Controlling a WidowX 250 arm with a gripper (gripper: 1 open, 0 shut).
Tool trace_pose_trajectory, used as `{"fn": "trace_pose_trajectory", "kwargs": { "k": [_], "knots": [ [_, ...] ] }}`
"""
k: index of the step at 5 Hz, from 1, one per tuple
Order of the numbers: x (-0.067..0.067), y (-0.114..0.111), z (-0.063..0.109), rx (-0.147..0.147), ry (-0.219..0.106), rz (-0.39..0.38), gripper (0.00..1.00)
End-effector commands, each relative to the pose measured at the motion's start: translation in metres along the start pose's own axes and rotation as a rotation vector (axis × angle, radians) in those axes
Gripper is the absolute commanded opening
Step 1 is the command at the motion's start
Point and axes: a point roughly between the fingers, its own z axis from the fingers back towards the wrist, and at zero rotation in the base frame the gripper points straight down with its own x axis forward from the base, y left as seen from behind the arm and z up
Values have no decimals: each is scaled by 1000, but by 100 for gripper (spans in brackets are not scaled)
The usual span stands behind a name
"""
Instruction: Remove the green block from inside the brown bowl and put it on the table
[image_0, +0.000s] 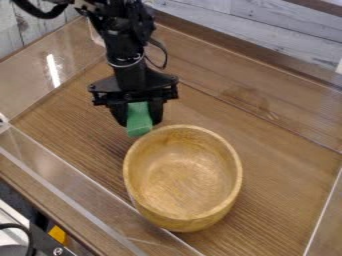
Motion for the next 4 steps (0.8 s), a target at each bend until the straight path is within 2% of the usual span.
{"fn": "trace_pose_trajectory", "kwargs": {
  "k": [1,3,4],
  "knots": [
    [0,-1,12,-15,-42,-45,0],
    [-8,12,-5,-5,-52,-46,0],
    [0,17,-11,-3,-44,-119,0]
  ]
}}
